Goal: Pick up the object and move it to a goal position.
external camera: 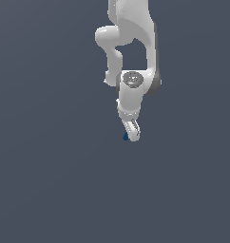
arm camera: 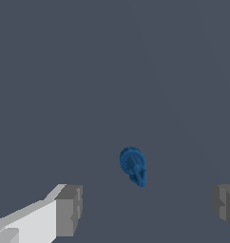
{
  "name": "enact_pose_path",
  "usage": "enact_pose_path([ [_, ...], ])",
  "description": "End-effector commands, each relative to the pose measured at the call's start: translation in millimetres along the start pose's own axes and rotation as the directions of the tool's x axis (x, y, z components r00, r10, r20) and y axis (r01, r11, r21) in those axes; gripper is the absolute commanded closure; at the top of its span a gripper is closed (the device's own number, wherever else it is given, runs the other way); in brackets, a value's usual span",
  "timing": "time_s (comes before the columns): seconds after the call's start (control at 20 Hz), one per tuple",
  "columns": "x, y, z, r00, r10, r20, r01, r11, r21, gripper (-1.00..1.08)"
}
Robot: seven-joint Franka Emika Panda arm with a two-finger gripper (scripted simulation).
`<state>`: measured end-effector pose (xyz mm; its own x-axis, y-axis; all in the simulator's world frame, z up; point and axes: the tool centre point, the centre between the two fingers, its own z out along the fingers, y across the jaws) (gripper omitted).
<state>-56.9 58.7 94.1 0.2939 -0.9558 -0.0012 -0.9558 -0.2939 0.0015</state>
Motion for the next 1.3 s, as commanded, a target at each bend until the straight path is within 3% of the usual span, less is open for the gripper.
enact_pose_path([
  [0.0, -1.1, 0.7, 0.9, 1.0, 0.023, -0.001, -0.023, 1.0, 0.001, -0.92],
  [0.45, -2.1, 1.2, 4.4, 0.999, 0.035, -0.001, -0.035, 0.999, 0.001, -0.92],
  [1.2, -1.9, 1.5, 51.7, 0.999, 0.039, -0.001, -0.039, 0.999, 0.001, -0.92],
  [1.25, -1.9, 1.5, 51.7, 0.999, 0.039, -0.001, -0.039, 0.999, 0.001, 1.08],
])
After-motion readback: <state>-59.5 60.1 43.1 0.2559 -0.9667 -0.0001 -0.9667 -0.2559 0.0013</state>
